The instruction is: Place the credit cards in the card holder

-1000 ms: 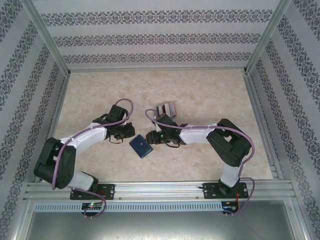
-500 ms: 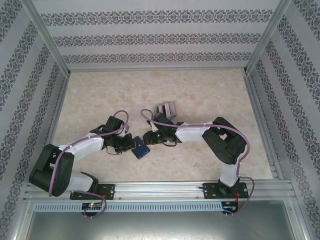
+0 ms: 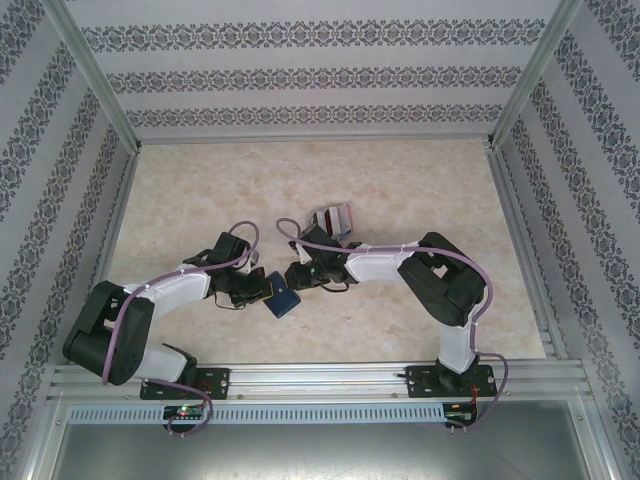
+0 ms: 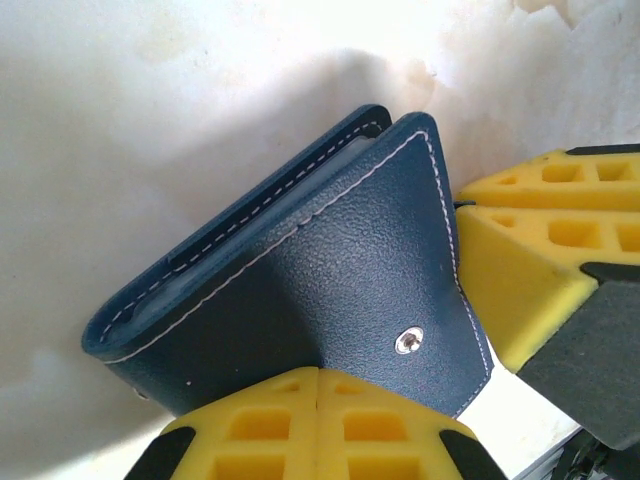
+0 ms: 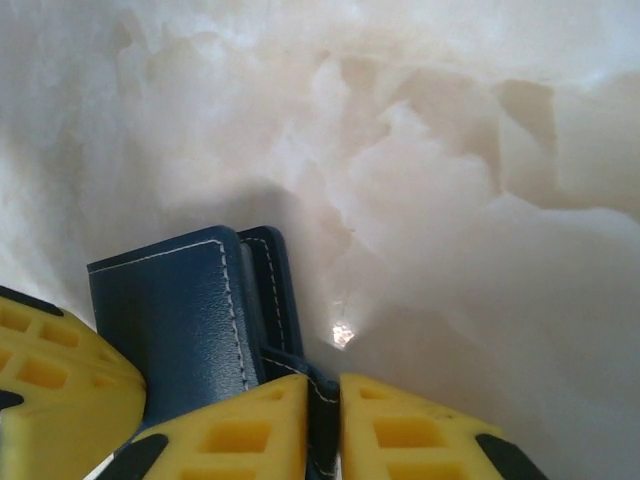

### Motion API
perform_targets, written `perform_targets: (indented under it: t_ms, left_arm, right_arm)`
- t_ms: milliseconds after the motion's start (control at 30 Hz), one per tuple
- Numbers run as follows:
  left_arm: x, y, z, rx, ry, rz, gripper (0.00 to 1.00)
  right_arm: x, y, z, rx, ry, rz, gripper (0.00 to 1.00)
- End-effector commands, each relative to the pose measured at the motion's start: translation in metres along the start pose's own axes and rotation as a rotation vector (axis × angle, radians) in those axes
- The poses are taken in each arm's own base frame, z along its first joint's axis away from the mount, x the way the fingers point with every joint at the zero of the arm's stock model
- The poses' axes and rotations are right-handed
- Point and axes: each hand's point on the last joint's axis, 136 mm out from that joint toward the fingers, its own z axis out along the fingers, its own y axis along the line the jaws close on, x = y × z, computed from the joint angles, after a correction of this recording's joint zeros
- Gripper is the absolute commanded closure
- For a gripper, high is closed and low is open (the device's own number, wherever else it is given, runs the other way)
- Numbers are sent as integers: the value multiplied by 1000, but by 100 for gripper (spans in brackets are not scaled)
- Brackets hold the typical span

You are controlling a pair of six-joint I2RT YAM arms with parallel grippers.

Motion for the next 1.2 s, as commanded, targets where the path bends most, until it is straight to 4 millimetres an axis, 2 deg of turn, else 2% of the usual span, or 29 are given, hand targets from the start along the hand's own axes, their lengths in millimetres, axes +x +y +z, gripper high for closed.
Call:
perform_targets:
  t_ms: [0, 33, 133, 233, 333, 400, 467, 567, 633, 700, 767, 900, 1067, 1167]
  left_arm:
    - [-9, 29, 7, -128, -53, -6, 100]
    - [-10, 29, 7, -128, -54, -2, 100]
    - [-9, 30, 6, -136, -45, 13, 100]
    - [-6, 32, 7, -144, -39, 23, 100]
    - [-5, 33, 9, -144, -23, 35, 100]
    - [-5, 26, 9, -109, -19, 61, 100]
    - [-6, 19, 7, -86, -18, 98, 100]
    - [-12, 21, -2, -136, -39, 129, 96]
    - [-18, 18, -9, -154, -56, 126, 81]
    - [-23, 7, -13, -125, -60, 129, 65]
    - [-24, -7, -14, -77, -51, 126, 58]
    - [-25, -29, -20, 17, -49, 100, 51]
    - [-27, -18, -27, -56, -53, 32, 50]
    - [-30, -9, -28, -102, -68, 15, 50]
  right_arm:
    - [16, 2, 10, 17, 66, -14, 90]
    - [13, 0, 9, 32, 52, -13, 91]
    - [5, -22, 2, 115, 0, 51, 96]
    - [1, -46, -8, 180, -55, 152, 95]
    - [4, -66, -15, 222, -88, 251, 95]
    - [8, -69, -16, 186, -101, 322, 95]
    - [11, -63, -16, 131, -109, 341, 91]
    - [14, -52, -17, 37, -120, 343, 89]
    - [16, -42, -17, -18, -102, 354, 90]
    - [15, -24, -19, -122, -115, 343, 97]
    - [9, -4, -23, -243, -149, 320, 100]
    - [-6, 23, -38, -391, -216, 301, 100]
    - [-17, 45, -50, -485, -253, 256, 100]
    - [-18, 51, -54, -527, -273, 231, 100]
